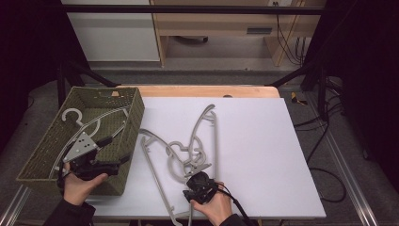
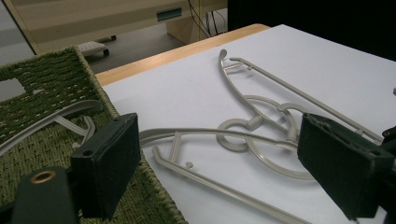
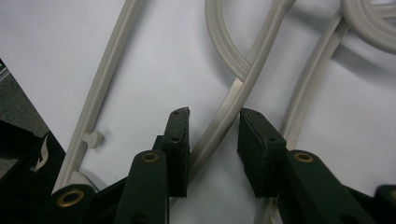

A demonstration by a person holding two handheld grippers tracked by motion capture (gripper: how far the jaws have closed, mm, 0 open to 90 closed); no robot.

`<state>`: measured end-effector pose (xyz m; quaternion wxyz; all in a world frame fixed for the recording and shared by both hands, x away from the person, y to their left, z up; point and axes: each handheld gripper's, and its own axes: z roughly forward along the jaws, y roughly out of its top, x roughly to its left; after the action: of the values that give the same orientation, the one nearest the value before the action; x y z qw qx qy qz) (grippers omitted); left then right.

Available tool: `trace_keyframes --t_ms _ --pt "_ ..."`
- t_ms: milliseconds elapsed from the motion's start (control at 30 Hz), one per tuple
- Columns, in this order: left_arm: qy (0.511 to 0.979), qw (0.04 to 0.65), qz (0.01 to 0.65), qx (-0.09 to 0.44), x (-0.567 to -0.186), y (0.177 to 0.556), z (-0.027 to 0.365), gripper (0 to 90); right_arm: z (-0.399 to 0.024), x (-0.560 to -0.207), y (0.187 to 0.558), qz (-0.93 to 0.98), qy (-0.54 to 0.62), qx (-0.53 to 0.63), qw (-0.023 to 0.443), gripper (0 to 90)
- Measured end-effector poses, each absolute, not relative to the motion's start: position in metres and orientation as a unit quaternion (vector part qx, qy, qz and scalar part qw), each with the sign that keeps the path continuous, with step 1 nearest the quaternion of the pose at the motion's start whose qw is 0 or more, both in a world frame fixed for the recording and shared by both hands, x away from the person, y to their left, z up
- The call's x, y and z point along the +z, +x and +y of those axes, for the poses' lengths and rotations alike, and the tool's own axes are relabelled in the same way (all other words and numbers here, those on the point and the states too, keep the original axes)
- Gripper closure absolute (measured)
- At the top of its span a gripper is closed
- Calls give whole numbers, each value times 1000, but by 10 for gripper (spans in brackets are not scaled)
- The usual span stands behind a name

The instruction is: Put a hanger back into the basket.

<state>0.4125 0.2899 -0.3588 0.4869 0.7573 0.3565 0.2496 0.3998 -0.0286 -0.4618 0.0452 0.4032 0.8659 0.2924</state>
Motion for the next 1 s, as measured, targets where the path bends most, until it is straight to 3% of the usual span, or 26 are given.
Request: trace_keyframes --t_ms 367,700,1000 --pt "758 486 357 248 -360 413 289 131 -22 -465 403 862 403 296 81 650" --pt "759 485 357 248 -360 413 289 132 -25 -462 410 837 456 300 40 710" --pt "760 485 356 248 -360 413 289 132 -25 -460 414 832 469 291 42 733"
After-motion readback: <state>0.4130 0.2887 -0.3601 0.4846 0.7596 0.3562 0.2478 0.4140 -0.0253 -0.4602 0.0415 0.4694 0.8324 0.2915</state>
